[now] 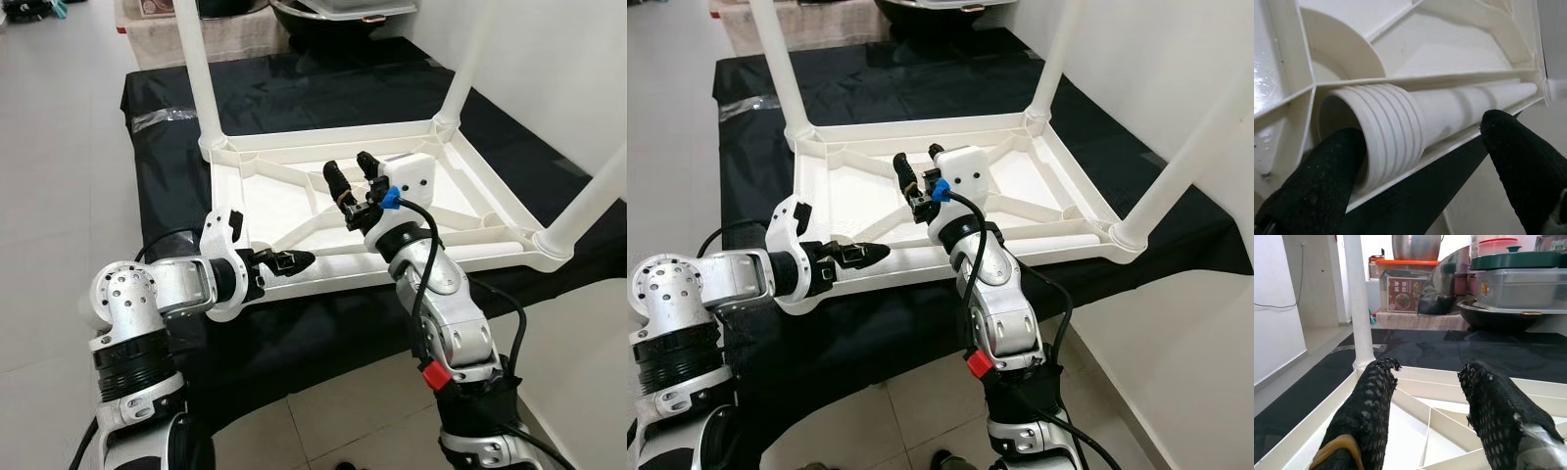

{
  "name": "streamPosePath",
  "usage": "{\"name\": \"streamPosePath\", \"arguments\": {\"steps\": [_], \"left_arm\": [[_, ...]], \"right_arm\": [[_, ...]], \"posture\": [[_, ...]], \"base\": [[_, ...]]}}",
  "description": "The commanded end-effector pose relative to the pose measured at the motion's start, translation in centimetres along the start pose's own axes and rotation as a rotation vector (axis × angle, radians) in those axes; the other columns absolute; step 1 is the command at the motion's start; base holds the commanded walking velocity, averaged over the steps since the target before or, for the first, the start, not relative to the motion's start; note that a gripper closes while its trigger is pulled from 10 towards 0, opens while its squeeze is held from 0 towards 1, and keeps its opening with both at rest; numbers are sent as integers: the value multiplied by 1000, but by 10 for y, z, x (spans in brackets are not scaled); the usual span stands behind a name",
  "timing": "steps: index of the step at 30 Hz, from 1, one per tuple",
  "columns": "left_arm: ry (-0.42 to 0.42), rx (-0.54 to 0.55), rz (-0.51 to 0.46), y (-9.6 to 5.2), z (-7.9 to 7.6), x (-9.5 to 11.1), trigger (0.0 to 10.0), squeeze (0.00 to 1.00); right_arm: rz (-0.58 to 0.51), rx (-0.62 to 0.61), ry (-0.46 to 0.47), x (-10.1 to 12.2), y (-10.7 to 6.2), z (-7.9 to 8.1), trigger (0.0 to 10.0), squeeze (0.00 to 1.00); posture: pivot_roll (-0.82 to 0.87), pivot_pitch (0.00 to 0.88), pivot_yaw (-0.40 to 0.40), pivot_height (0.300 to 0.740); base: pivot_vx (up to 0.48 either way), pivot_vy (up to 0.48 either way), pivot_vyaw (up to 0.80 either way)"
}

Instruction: Building children table

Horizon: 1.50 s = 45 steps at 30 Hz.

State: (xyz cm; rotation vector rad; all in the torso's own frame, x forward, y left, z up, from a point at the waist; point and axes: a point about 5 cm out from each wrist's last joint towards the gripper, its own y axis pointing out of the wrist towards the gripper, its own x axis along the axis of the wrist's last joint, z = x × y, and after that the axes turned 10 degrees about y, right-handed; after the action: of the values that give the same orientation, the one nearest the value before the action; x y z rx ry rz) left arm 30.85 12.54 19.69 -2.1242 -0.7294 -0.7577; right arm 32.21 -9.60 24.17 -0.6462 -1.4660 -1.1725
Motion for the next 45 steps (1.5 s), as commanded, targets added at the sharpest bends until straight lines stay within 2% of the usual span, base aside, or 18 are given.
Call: {"name": "streamPosePath", "arguments": {"steps": [1, 5, 8, 12, 13, 18, 21, 25, 27, 31, 32, 33, 34, 40, 45], "left_arm": [[-31, -17, 60, 3, 1, -10, 10000, 0], [-45, -69, 56, 5, -5, -13, 10000, 0], [-14, -126, 76, 6, -14, -21, 10000, 0], [20, -150, 98, 5, -16, -25, 10000, 0], [71, -180, 136, 2, -15, -32, 10000, 0], [108, -187, 172, -1, -11, -36, 10000, 0], [130, -161, 211, -8, 4, -36, 10000, 0], [102, -151, 190, -9, 7, -31, 10000, 0], [42, -162, 141, -8, 8, -24, 10000, 0], [-14, -184, 96, -8, 7, -20, 10000, 0], [-35, -206, 80, -7, 6, -21, 9686, 0], [-45, -221, 71, -7, 5, -22, 8157, 0], [-55, -237, 63, -7, 4, -23, 0, 0], [-47, -303, 71, -10, 0, -29, 0, 0], [-38, -310, 87, -12, 1, -32, 0, 0]], "right_arm": [[6, 2, -2, -3, -2, 0, 10000, 0], [5, 5, -5, -2, -1, 1, 10000, 0], [2, 9, -4, -2, 0, 2, 10000, 0], [1, 10, -2, -2, 0, 2, 10000, 0], [-1, 12, -1, -2, 1, 3, 10000, 0], [-5, 13, 0, -1, 1, 4, 10000, 0], [-10, 10, 2, 0, 1, 3, 10000, 0], [-10, 9, 1, 0, 1, 3, 10000, 0], [-9, 8, -1, 0, 0, 2, 10000, 0], [-9, 7, -4, 1, 0, 1, 10000, 0], [-10, 7, -6, 1, 0, 1, 10000, 0], [-10, 7, -7, 2, 0, 1, 10000, 0], [-10, 8, -9, 2, 0, 1, 10000, 0], [-10, 6, -13, 3, 0, 0, 10000, 0], [-11, 6, -12, 3, 1, 0, 10000, 0]], "posture": [[117, 164, -57, 740], [119, 162, -59, 740], [123, 156, -58, 740], [125, 153, -58, 740], [124, 154, -54, 740], [129, 152, -56, 740], [128, 149, -50, 740], [125, 149, -49, 740], [118, 149, -47, 740], [115, 148, -47, 740], [111, 152, -49, 740], [111, 152, -49, 740], [110, 154, -50, 740], [114, 161, -52, 740], [121, 161, -52, 740]], "base": [[0, 0, 0], [0, 0, 0], [0, 0, 0], [0, 0, 0], [0, 0, 0], [0, 0, 0], [0, 0, 0], [0, 0, 0], [0, 0, 0], [0, 0, 0], [0, 0, 0], [0, 0, 0], [0, 0, 0], [0, 0, 0], [0, 0, 0]]}}
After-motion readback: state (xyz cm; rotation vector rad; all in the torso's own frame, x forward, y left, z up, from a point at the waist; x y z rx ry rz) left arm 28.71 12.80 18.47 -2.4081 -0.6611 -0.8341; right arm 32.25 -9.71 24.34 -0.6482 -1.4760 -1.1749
